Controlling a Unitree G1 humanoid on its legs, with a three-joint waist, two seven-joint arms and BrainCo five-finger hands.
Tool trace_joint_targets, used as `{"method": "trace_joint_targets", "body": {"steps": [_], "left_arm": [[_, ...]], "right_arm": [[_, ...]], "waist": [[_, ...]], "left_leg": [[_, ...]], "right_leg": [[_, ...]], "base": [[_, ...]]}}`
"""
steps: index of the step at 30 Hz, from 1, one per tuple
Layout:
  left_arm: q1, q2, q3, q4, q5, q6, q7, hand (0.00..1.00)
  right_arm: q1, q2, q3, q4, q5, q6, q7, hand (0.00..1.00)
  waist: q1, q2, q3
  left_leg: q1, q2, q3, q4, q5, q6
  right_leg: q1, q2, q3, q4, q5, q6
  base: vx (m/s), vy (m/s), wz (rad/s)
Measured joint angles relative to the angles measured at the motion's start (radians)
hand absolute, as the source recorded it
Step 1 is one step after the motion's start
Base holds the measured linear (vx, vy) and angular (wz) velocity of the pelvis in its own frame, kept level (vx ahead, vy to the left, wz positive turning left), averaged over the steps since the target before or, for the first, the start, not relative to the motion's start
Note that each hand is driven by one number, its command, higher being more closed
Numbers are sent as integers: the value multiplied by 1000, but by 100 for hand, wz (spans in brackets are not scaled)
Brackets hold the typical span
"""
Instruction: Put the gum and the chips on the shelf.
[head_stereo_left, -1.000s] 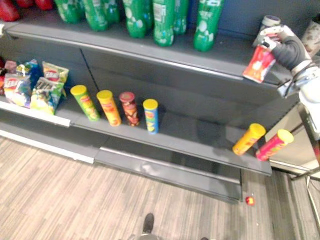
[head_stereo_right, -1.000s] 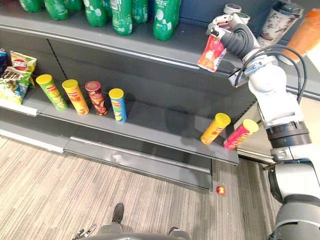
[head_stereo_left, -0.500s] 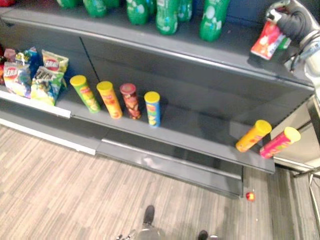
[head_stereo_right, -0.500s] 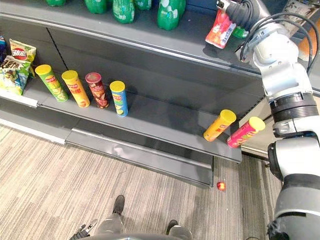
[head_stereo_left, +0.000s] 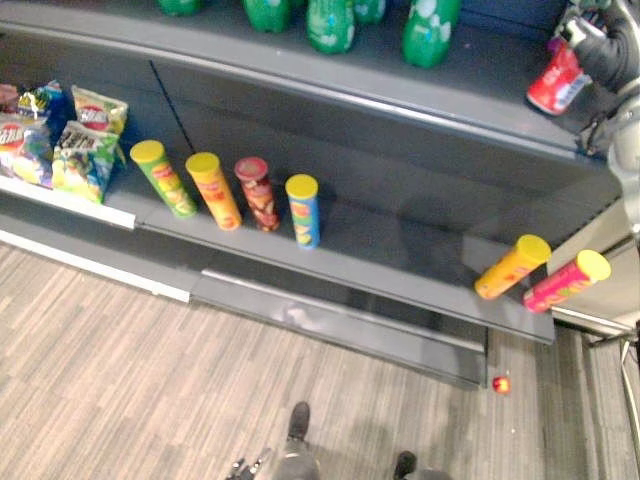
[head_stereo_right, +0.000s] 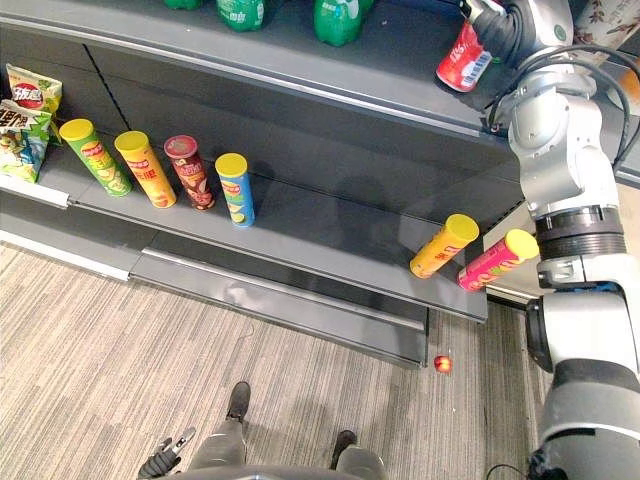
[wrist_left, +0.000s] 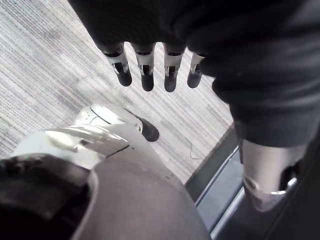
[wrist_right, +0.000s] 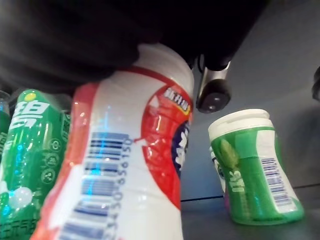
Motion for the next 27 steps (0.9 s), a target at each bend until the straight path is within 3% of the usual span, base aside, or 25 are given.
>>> {"method": "trace_joint_targets", "body": {"steps": [1,2,27], "left_arm": [[0,0,0,0,4,0,0,0],[0,0,0,1,4,0,0,0],[7,4,16,2,46,1,3,0]], "right_arm": [[12,0,-10,-8,-10,0,-1,100],[25,0,-15,-15,-13,1,-3,0],[58,7,11,-143,-30,-15,-1,0]], "waist": [[0,0,0],[0,0,0],[-12,-9,-5]], "left_leg": [[1,0,0,0,0,-1],[1,0,-1,0,-3,-4],[35,21,11,0,1,-4]], "right_leg": [[0,0,0,2,0,0],[0,0,0,4,-1,-2],[27,19,14,-10,0,-8]], "base": [[-50,6,2],[-47,4,1],[-3,-4,-1]]}}
